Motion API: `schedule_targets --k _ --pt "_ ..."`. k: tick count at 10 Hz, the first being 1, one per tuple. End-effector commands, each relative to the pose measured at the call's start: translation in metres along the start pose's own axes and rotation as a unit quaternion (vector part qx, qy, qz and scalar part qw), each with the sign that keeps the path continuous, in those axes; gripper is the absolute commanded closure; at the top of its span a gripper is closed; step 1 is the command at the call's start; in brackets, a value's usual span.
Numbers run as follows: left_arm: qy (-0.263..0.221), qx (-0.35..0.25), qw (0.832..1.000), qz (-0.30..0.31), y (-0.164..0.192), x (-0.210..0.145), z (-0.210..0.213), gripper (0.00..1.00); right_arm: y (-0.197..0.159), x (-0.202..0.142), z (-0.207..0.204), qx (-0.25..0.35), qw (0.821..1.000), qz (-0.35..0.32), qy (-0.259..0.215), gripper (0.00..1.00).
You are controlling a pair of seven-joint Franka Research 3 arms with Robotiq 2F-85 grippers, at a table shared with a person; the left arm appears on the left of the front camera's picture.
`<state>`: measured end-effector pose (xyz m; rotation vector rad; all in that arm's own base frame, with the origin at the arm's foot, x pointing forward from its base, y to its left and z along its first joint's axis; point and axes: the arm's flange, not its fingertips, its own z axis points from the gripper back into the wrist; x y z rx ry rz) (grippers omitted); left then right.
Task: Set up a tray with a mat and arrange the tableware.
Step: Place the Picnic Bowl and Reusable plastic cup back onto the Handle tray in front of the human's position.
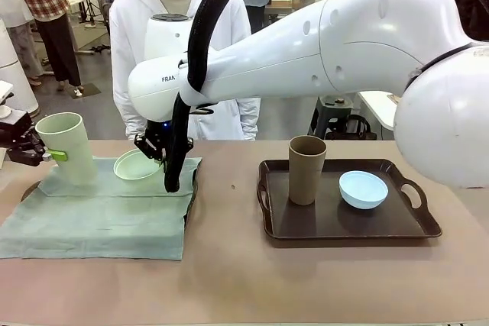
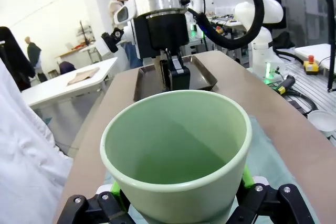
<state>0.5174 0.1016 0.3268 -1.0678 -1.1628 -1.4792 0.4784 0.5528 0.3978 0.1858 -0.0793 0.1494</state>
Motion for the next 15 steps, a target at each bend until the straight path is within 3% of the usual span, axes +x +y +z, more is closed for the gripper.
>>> schedule_targets --k 1,10,11,12,13,15 --pt "0.007 0.014 1.000 -0.004 0.002 -0.007 -0.015 0.08 0.001 0.004 -0.013 -0.012 1.000 0.010 -0.003 0.96" --pt "-0.013 -0.005 1.000 0.004 0.014 -0.049 -0.035 0.08 -0.009 0.024 -0.051 0.003 1.000 0.024 0.015 0.96" --pt "-0.004 -0.004 1.000 0.006 0.012 -0.048 -0.035 0.00 -0.009 0.024 -0.051 0.004 1.000 0.026 0.018 0.50" --pt "0.006 -0.003 1.000 0.001 0.012 -0.044 -0.032 0.00 -0.009 0.023 -0.049 0.003 1.000 0.025 0.017 0.36" --pt "0.009 -0.003 1.000 0.001 0.012 -0.043 -0.031 0.00 -0.010 0.021 -0.045 0.000 1.000 0.024 0.014 0.00" --pt "0.024 -0.001 1.000 0.011 0.009 -0.037 -0.023 0.00 -0.010 0.017 -0.038 0.002 1.000 0.022 0.010 0.00"
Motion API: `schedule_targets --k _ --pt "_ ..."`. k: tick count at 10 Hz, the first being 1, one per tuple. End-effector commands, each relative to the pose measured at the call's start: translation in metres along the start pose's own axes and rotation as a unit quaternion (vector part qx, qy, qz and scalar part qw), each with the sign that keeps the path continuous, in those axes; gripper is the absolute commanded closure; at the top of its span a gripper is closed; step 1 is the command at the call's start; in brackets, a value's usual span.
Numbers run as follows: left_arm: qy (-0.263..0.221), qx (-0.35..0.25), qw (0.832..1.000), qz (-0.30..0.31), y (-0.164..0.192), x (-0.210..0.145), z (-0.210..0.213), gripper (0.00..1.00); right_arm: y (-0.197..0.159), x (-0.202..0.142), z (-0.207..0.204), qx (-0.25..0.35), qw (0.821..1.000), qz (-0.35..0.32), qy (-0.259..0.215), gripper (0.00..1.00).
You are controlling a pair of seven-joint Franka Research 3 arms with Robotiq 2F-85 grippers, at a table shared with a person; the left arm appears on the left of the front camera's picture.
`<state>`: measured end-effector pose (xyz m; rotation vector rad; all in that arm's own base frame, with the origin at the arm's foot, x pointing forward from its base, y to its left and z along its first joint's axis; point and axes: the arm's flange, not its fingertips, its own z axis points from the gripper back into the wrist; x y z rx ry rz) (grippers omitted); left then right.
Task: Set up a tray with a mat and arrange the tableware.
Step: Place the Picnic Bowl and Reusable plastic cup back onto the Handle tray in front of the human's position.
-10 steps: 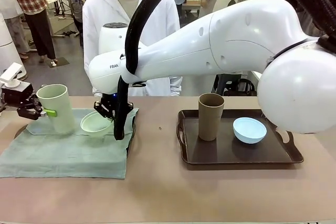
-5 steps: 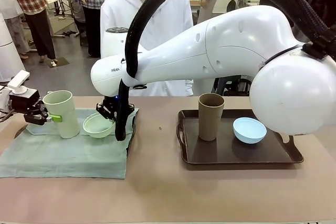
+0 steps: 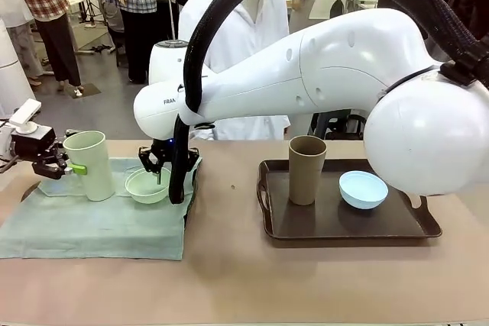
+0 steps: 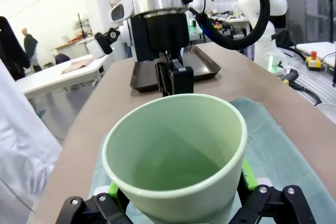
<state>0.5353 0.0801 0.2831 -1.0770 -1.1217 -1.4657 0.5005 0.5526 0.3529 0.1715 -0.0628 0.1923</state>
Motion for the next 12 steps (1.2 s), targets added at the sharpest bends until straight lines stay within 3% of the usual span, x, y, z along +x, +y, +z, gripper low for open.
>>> schedule_targets --k 1,4,7,9,12 --pt "0.034 0.002 0.999 0.002 -0.005 0.007 0.008 0.00 0.002 -0.004 0.012 0.007 1.000 0.003 -0.003 0.51" --pt "0.071 -0.016 0.997 0.031 -0.011 0.013 0.021 0.00 0.005 -0.021 0.036 0.017 0.999 0.015 -0.025 0.22" --pt "0.107 -0.025 0.993 0.039 -0.012 0.013 0.023 0.00 0.006 -0.031 0.049 0.023 0.999 0.023 -0.043 0.22" --pt "0.188 -0.019 0.981 0.047 -0.015 0.025 0.032 0.00 0.003 -0.042 0.061 0.012 0.998 0.022 -0.050 0.22" --pt "0.333 0.005 0.941 0.061 -0.031 0.087 0.045 0.00 -0.004 -0.067 0.094 0.003 0.997 0.018 -0.075 0.22"
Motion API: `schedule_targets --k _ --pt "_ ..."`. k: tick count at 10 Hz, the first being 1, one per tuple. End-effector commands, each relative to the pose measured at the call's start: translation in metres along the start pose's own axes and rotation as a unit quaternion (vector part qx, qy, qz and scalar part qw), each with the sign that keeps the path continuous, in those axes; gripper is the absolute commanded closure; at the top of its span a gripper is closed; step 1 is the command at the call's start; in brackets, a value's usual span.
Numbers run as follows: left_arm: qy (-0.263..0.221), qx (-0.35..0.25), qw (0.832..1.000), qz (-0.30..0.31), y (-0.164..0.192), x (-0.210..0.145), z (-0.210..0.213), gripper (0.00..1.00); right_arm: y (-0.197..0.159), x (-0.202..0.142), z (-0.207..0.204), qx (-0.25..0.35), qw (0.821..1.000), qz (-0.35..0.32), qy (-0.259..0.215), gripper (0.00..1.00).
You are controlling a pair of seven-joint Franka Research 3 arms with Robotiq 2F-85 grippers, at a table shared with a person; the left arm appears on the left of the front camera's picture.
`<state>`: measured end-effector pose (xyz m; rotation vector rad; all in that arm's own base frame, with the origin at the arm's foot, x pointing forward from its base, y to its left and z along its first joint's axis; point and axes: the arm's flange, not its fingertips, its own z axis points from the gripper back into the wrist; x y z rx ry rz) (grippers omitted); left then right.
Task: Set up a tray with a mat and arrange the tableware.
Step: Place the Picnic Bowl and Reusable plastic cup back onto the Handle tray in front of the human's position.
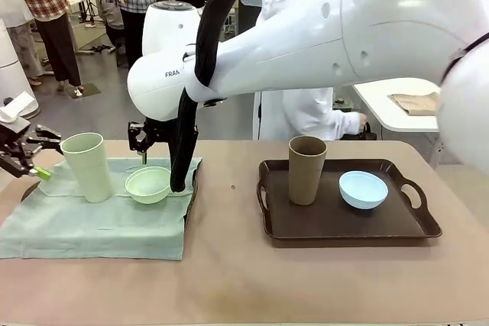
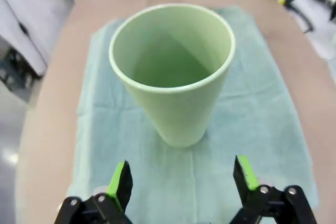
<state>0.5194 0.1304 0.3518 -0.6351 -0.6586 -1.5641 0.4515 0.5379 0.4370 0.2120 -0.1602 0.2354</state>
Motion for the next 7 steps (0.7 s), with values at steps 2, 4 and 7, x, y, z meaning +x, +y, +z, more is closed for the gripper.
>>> schedule_targets --k 2,4,7 --pt "0.097 0.004 0.993 0.061 -0.040 0.086 0.021 0.00 -0.026 -0.040 0.037 -0.026 1.000 0.001 -0.016 0.22" --pt "0.183 -0.008 0.979 0.086 -0.063 0.144 0.033 0.00 -0.045 -0.068 0.074 -0.034 0.999 0.019 -0.020 0.22" --pt "0.280 0.023 0.956 0.081 -0.090 0.236 0.047 0.00 -0.070 -0.112 0.129 -0.021 0.999 0.009 -0.048 0.22"
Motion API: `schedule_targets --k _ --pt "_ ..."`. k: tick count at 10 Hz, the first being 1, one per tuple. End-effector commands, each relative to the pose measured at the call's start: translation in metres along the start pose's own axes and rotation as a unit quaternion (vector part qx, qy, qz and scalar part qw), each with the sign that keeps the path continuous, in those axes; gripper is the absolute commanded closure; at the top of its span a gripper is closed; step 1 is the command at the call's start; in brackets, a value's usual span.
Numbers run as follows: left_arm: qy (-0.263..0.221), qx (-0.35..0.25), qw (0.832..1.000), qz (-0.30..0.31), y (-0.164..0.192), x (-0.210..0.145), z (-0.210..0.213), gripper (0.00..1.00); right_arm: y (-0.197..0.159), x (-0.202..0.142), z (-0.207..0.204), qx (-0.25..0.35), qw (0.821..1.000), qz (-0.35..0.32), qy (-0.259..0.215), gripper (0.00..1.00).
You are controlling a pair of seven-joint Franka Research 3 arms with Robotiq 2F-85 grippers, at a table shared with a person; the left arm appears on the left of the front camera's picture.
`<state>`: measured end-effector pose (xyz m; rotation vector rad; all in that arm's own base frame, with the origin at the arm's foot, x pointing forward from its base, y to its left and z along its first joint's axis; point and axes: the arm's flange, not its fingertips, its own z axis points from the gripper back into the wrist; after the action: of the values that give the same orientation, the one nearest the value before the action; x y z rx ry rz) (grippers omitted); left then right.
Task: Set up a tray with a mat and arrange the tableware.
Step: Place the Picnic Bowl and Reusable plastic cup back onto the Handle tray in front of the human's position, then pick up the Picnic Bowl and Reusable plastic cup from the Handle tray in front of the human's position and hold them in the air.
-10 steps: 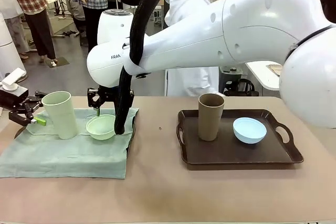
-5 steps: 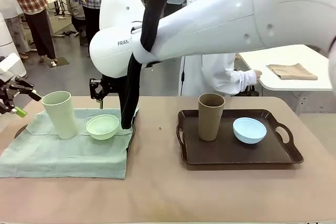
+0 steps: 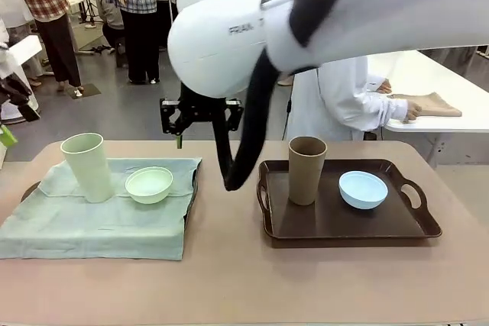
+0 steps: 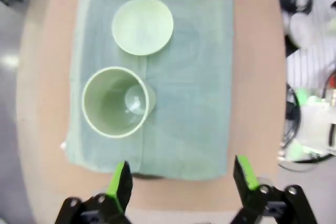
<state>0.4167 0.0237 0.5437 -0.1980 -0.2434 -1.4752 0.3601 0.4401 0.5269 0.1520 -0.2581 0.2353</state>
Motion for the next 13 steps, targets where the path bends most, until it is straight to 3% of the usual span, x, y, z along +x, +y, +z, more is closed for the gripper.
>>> schedule_targets --k 1,3,5,6,7,13 --pt "0.017 -0.016 1.000 0.015 -0.010 0.035 0.012 0.00 -0.024 -0.028 0.018 0.009 1.000 0.017 0.001 0.22" --pt "-0.005 -0.006 0.994 0.106 -0.009 0.077 0.008 0.00 -0.029 -0.037 0.028 0.001 1.000 0.031 -0.002 0.22" --pt "-0.030 0.060 0.983 0.171 0.012 0.102 -0.009 0.00 -0.033 -0.017 0.013 0.009 1.000 0.025 0.007 0.22" --pt "0.000 -0.004 0.995 0.097 -0.016 0.080 0.009 0.00 -0.034 -0.001 0.001 0.008 1.000 0.021 0.019 0.22" --pt "0.000 -0.004 0.995 0.097 -0.016 0.080 0.009 0.00 -0.028 -0.028 0.027 -0.004 1.000 0.024 -0.003 0.22" --pt "0.000 -0.004 0.995 0.097 -0.016 0.080 0.009 0.00 -0.028 -0.028 0.027 -0.004 1.000 0.024 -0.003 0.22"
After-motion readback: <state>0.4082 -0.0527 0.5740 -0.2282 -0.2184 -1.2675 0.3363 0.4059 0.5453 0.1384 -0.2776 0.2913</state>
